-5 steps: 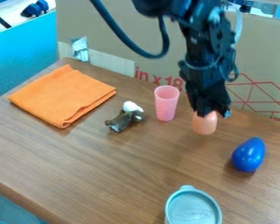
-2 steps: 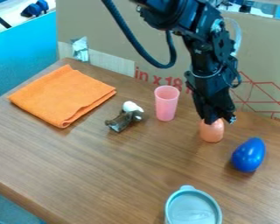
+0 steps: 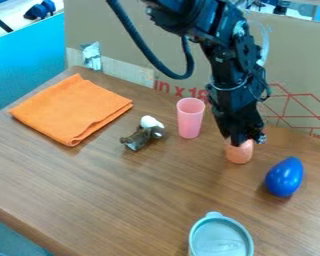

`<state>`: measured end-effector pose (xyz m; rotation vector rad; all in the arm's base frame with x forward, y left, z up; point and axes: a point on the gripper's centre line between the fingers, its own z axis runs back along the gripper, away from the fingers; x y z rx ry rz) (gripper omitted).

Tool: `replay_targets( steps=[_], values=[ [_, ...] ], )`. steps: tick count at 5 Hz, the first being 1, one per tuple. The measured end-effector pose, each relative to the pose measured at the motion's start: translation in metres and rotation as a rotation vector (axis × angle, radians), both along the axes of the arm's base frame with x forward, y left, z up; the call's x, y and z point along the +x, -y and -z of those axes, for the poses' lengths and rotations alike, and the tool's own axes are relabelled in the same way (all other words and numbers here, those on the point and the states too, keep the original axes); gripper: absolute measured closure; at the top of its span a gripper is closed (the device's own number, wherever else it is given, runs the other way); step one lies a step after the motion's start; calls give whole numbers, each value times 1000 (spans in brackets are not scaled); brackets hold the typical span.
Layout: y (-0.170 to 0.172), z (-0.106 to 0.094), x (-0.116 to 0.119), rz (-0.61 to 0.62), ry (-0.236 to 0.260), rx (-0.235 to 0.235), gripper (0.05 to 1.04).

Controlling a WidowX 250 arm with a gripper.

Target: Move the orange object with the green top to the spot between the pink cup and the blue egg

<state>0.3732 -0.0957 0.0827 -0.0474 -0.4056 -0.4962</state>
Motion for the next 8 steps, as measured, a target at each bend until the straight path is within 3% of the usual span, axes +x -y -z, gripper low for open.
replay_targets(
  steps=[1, 2, 3, 4, 5, 6, 8],
  values=[
    [-7, -26, -16, -22, 58, -20, 246],
    [-14, -49, -33, -34, 105, -15, 70],
    [-21, -70, -83, -14, 62, 23, 73],
    [-21, -44, -126, -1, -118, 65, 77],
    [-11, -30, -146, 6, -194, 108, 80],
    [-1, -18, -153, 17, -245, 100, 81],
    [-1, -18, -153, 16, -245, 99, 81]
  ],
)
